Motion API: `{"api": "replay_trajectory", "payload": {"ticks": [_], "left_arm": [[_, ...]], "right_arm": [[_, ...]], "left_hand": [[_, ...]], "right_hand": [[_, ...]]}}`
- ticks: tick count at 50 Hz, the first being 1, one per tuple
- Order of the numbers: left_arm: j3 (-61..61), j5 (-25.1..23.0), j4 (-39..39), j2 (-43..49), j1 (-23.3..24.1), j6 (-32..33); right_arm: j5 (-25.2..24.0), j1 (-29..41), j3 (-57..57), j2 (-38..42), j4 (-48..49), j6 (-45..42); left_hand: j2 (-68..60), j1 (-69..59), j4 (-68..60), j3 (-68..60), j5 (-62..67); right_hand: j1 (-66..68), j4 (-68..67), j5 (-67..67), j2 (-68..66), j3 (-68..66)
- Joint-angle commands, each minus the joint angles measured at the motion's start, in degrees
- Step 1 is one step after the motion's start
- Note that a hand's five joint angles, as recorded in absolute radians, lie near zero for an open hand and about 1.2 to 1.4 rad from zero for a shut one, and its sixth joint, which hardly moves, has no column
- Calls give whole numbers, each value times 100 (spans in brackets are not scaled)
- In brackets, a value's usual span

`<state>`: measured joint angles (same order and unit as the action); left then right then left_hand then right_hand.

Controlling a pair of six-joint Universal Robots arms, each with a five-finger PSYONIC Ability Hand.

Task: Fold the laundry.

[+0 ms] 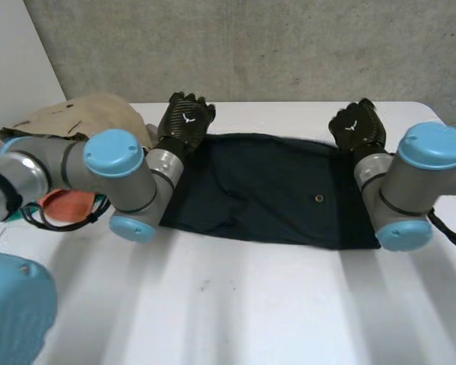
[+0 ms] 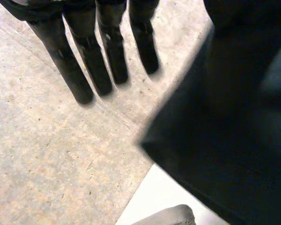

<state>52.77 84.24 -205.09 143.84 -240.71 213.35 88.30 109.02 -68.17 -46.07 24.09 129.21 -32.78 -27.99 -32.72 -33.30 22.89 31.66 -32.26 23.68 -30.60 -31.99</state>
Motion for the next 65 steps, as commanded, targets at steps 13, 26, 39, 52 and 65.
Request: {"api": "replay_trajectory", "payload": {"ticks": [13,26,39,52,65], "left_arm": [[2052,58,-233,-1560,183,-416],[2641,102,-189,-1833,174,-891],[3151,102,-171,-2606,165,-918],[3573,93,-154,-2940,95,-1576],[3916,58,-154,-3301,42,-1718]], "right_arm": [[-699,-442,-1593,-1572,-2786,2029],[-569,-663,-2051,-1115,-2040,1714],[12,-1401,-2535,-2327,-1407,-482],[-550,268,-1797,-2099,-1153,-195],[-224,-318,-2156,-2274,-1600,2055]], "left_hand": [[2278,1799,2272,2330,-2289],[2278,1799,2272,2330,-2289],[2278,1799,2272,2330,-2289],[2278,1799,2272,2330,-2289],[2278,1799,2272,2330,-2289]], "right_hand": [[-2166,2226,-2368,2060,2199],[4825,-4765,4623,-4931,-4791],[4834,-4774,4632,-4940,-4801],[4834,-4774,4632,-4940,-4801],[-2166,2226,-2368,2060,2199]]}}
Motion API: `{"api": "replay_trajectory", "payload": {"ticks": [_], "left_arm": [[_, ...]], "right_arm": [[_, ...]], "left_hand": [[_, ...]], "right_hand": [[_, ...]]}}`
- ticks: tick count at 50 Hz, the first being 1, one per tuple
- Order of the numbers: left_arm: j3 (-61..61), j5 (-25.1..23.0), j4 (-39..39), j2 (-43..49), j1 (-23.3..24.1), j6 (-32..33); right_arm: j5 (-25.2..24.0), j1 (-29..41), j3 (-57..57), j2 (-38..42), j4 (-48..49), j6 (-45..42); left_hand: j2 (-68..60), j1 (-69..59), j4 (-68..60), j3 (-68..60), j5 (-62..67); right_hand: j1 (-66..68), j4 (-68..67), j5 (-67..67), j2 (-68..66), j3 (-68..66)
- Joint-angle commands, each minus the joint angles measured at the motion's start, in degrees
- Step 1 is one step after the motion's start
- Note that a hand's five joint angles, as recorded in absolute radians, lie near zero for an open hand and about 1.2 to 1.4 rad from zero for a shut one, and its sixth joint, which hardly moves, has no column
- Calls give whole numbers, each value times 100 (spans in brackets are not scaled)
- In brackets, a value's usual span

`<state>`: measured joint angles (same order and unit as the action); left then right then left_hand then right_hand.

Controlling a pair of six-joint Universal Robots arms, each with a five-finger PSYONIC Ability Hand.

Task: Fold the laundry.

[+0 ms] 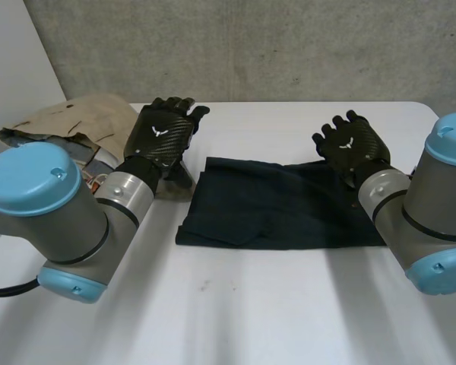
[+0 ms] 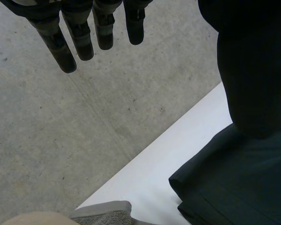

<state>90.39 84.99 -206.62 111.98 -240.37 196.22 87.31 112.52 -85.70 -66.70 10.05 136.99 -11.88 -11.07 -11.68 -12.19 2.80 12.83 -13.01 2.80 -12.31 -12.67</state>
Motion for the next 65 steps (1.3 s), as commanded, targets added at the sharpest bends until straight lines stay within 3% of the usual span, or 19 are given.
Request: {"api": "replay_trajectory", "payload": {"ticks": [1,2,6,11,33,36,39,40,46,50,57,62,65], "left_arm": [[163,-17,-1,-114,8,-13],[180,-17,8,-114,17,-22],[268,-17,-1,-106,34,-162],[295,-26,8,-97,78,-487],[374,-35,17,-106,122,-611],[383,-44,17,-106,122,-611],[383,-44,17,-106,122,-611],[383,-35,17,-106,122,-611],[400,-17,17,-158,114,-611],[418,-17,17,-264,105,-611],[480,-17,17,-334,70,-611],[488,-8,17,-361,61,-620],[532,0,17,-439,52,-620]], "right_arm": [[-248,-922,-491,-238,-257,1313],[-545,-1438,-700,-273,-362,1295],[-1319,-2407,-1000,-265,-504,1330],[-1725,-2797,-1221,-186,-478,1348],[-1805,-2762,-1335,236,-109,1436],[-1805,-2771,-1309,324,-47,1436],[-1770,-2771,-1274,473,-12,1419],[-1691,-2788,-1256,474,-12,1392],[-1146,-2832,-1239,325,15,1322],[-1110,-2858,-1160,-211,-64,1182],[-1190,-2578,-966,-405,-82,592],[-1268,-1227,-475,-353,6,566],[-1172,-812,-281,-248,-56,592]], "left_hand": [[188,107,168,219,-280],[188,107,168,219,-280],[188,107,168,219,-280],[188,107,168,219,-280],[188,107,168,219,-280],[188,107,168,219,-280],[188,107,168,219,-280],[188,107,168,219,-280],[188,107,168,219,-280],[188,107,168,219,-280],[188,107,168,219,-280],[188,107,168,219,-280],[188,107,168,219,-280]], "right_hand": [[-283,301,-280,231,267],[-283,301,-280,231,267],[-208,226,-205,156,192],[381,-363,384,-433,-397],[1776,-1758,1779,-1828,-1792],[2648,-2630,2651,-2700,-2664],[6391,-6373,6394,-6443,-6407],[6714,-6696,6717,-6766,-6730],[6717,-6699,6720,-6769,-6733],[6717,-6699,6720,-6769,-6733],[6717,-6699,6720,-6769,-6733],[6717,-6699,6720,-6769,-6733],[6717,-6699,6720,-6769,-6733]]}}
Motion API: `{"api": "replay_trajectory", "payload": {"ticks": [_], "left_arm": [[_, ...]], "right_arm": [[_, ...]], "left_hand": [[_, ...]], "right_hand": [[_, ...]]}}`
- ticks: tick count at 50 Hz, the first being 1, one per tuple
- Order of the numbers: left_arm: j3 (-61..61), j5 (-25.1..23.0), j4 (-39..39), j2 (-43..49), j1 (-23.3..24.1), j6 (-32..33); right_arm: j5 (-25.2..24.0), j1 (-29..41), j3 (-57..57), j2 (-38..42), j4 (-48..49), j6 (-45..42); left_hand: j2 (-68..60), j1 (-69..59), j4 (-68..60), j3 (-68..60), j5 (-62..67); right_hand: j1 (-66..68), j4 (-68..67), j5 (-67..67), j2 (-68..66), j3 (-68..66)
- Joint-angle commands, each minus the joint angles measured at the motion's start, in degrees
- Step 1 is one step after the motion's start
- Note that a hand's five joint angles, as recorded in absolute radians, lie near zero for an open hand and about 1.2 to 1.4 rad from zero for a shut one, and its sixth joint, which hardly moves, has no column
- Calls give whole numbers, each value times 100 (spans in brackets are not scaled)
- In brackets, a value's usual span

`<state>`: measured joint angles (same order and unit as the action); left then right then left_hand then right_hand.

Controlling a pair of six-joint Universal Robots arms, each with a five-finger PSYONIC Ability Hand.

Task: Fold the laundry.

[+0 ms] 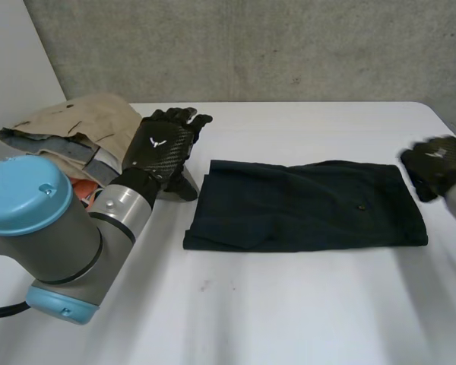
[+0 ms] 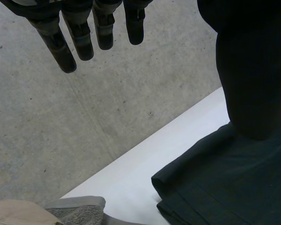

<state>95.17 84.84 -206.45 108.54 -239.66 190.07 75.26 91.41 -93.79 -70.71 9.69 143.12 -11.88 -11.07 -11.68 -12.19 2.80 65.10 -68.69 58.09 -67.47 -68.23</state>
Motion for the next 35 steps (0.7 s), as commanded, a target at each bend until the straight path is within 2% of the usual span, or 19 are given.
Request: {"api": "replay_trajectory", "payload": {"ticks": [1,3,4,6,10,14,18,23,31,34,35], "left_arm": [[63,15,0,-114,-20,-5],[133,6,0,-184,-28,-5],[160,6,0,-202,-28,-5],[221,-3,0,-237,-37,-5],[257,-29,0,-237,-28,-5],[274,-38,0,-237,-20,-5],[292,-38,-9,-220,-2,-5],[292,-38,-9,-193,7,-5],[301,-38,-9,-176,7,-5],[301,-38,-9,-167,-2,-14],[301,-38,-9,-167,-2,-14]], "right_arm": [[76,1414,528,259,-55,49],[111,1415,458,312,-47,198],[129,1398,406,321,-38,312],[147,1301,221,277,-38,655],[147,907,10,269,-125,920],[-11,151,-385,260,-196,841],[-563,-386,-649,269,-169,683],[-908,-615,-702,356,-152,656],[-987,-756,-650,717,-29,612],[-987,-765,-623,769,102,603],[-987,-765,-623,813,199,603]], "left_hand": [[188,107,168,219,-280],[188,107,168,219,-280],[188,107,168,219,-280],[188,107,168,219,-280],[188,107,168,219,-280],[188,107,168,219,-280],[188,107,168,219,-280],[188,107,168,219,-280],[188,107,168,219,-280],[188,107,168,219,-280],[188,107,168,219,-280]], "right_hand": [[-286,645,-585,523,599],[-3971,4330,-4270,4208,4284],[-4904,5262,-5203,5140,5217],[-5080,5439,-5380,5317,5394],[-4981,5340,-5280,5217,5294],[-4796,5154,-5095,5032,5109],[-4327,4686,-4626,4564,4640],[-3737,4096,-4036,3973,4050],[-3148,3506,-3447,3384,3461],[-2275,2634,-2574,2512,2588],[-1573,1932,-1872,1809,1886]]}}
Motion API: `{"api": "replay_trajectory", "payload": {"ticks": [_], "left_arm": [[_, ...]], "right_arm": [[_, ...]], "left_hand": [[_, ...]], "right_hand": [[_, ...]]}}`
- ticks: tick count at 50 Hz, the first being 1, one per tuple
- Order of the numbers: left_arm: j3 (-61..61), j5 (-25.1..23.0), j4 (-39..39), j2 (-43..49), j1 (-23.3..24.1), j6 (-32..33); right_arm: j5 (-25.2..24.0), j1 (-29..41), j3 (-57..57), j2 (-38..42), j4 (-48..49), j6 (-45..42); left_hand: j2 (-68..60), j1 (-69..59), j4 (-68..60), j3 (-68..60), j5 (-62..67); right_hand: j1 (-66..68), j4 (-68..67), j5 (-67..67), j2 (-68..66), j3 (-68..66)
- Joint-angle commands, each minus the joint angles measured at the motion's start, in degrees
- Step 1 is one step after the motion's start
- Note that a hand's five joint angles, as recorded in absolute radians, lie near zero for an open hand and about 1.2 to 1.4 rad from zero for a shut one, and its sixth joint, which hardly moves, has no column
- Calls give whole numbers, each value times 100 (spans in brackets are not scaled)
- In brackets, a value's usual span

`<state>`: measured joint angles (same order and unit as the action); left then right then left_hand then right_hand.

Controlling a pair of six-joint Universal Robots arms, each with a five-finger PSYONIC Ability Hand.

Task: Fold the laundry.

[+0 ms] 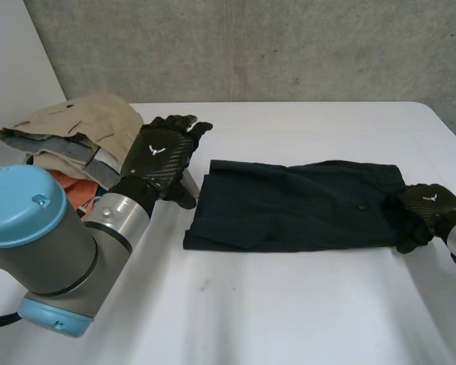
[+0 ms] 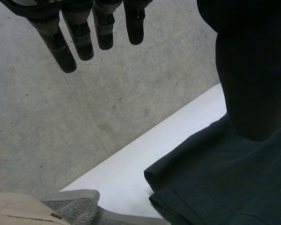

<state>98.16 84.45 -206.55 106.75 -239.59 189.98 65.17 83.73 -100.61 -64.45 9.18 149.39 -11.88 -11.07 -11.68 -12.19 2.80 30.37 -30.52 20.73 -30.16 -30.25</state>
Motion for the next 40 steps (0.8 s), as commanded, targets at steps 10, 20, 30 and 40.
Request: {"api": "replay_trajectory", "payload": {"ticks": [10,20,30,40], "left_arm": [[36,10,0,-14,-17,4],[37,10,0,-164,-87,4],[36,36,-35,-164,-272,13],[-244,62,-70,-146,-632,13]], "right_arm": [[303,12,94,126,488,-173],[452,1653,656,-622,540,-1544],[-196,4140,1482,677,628,-2869],[-66,4547,1729,1093,681,-2882]], "left_hand": [[188,107,168,219,-280],[188,107,168,219,-280],[188,107,168,219,-280],[188,107,168,219,-280]], "right_hand": [[4963,-4948,4927,-4984,-4975],[4963,-4948,4927,-4984,-4975],[4963,-4948,4927,-4984,-4975],[-2037,2052,-2073,2016,2025]]}}
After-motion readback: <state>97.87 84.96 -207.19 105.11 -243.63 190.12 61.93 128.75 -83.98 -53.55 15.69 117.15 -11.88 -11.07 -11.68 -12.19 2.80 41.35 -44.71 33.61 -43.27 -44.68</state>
